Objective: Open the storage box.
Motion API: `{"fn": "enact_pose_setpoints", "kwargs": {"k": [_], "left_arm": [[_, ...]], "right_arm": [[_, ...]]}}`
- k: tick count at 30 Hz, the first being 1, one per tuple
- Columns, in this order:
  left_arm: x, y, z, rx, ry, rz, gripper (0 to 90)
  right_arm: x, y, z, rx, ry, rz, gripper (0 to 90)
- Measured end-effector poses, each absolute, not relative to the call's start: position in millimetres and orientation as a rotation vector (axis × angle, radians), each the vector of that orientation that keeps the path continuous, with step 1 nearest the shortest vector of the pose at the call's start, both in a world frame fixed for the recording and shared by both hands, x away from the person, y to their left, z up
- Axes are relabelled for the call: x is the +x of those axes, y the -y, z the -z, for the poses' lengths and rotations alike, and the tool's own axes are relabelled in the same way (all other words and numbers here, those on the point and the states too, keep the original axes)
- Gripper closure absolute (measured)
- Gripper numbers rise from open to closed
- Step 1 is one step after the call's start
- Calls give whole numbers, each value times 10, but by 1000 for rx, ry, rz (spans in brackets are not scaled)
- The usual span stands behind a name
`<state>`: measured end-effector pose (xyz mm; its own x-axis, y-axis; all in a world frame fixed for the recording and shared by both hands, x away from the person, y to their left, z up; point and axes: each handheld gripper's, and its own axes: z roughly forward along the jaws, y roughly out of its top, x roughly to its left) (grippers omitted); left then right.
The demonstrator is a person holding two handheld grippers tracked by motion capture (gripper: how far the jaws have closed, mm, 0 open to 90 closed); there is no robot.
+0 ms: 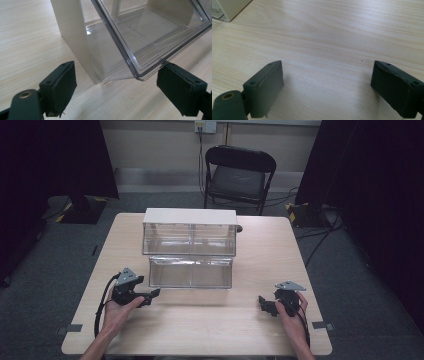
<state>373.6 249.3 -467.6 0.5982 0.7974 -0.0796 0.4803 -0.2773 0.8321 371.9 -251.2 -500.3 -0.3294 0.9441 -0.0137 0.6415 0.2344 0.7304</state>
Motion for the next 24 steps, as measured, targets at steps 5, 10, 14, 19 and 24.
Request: {"fn": "enact_pose_setpoints", "kwargs": {"k": [5,10,14,19,24], "left_arm": [[3751,-2425,4675,1942,-1011,-443,158],[3781,-2363,4687,1948,-993,-435,155],[3800,-2337,4700,1951,-986,-427,153],[3801,-2318,4692,1946,-975,-417,154],[3777,-2301,4677,1940,-966,-434,149]], "right_arm": [[3719,2513,5003,1450,-2056,-880,103],[3719,2512,5003,1451,-2056,-881,103],[3719,2513,5003,1451,-2056,-881,103],[3719,2512,5003,1451,-2056,-881,103],[3719,2513,5003,1451,-2056,-881,103]]}}
